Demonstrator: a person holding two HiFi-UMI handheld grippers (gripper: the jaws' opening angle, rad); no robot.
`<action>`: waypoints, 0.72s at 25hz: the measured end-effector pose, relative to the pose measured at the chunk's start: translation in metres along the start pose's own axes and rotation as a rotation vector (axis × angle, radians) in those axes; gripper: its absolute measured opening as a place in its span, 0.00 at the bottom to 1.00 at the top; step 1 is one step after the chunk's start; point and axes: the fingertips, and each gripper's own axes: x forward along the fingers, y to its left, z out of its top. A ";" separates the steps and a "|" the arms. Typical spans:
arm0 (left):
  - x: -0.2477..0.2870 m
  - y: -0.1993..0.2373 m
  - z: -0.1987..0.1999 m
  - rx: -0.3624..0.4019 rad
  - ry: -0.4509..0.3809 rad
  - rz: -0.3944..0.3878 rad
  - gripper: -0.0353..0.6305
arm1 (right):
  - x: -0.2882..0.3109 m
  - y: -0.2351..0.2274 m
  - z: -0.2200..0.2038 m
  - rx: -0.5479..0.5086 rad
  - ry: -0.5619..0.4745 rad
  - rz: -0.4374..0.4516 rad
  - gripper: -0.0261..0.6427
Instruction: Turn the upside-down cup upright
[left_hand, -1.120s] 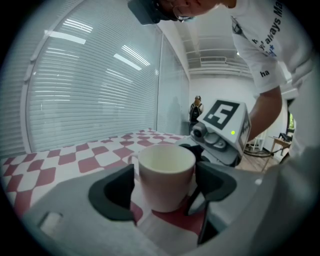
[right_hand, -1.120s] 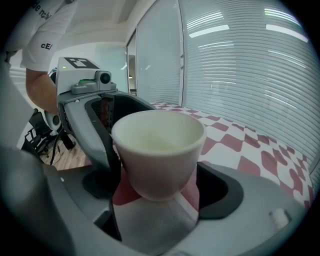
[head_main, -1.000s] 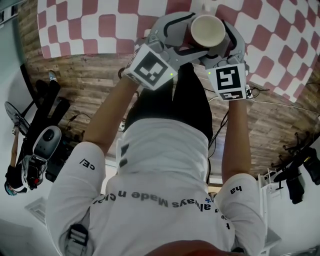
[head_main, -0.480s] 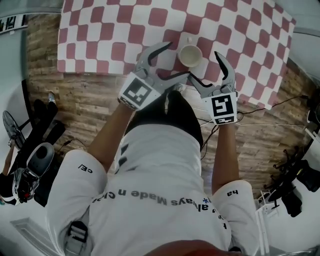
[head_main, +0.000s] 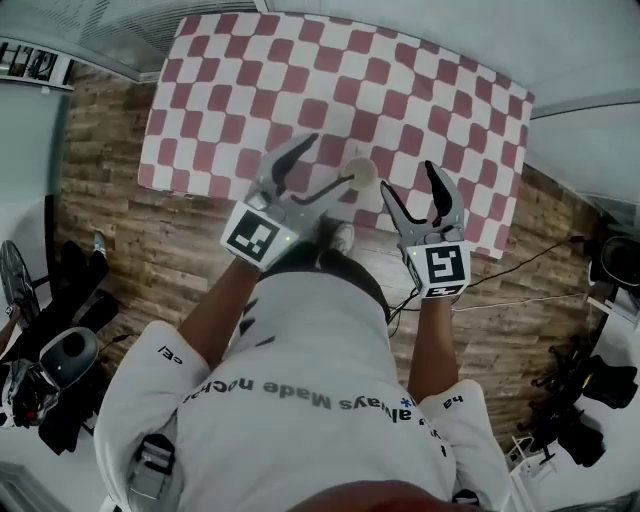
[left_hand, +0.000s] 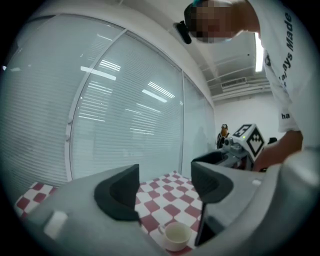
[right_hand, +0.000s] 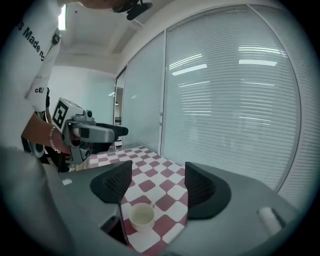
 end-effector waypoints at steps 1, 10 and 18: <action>-0.004 -0.001 0.009 0.004 -0.003 0.008 0.54 | -0.006 0.001 0.009 0.000 -0.011 -0.009 0.53; -0.028 -0.017 0.068 0.011 -0.045 0.085 0.48 | -0.061 0.000 0.086 0.079 -0.156 -0.103 0.44; -0.047 -0.014 0.108 -0.031 -0.108 0.160 0.43 | -0.092 0.004 0.129 0.136 -0.237 -0.136 0.41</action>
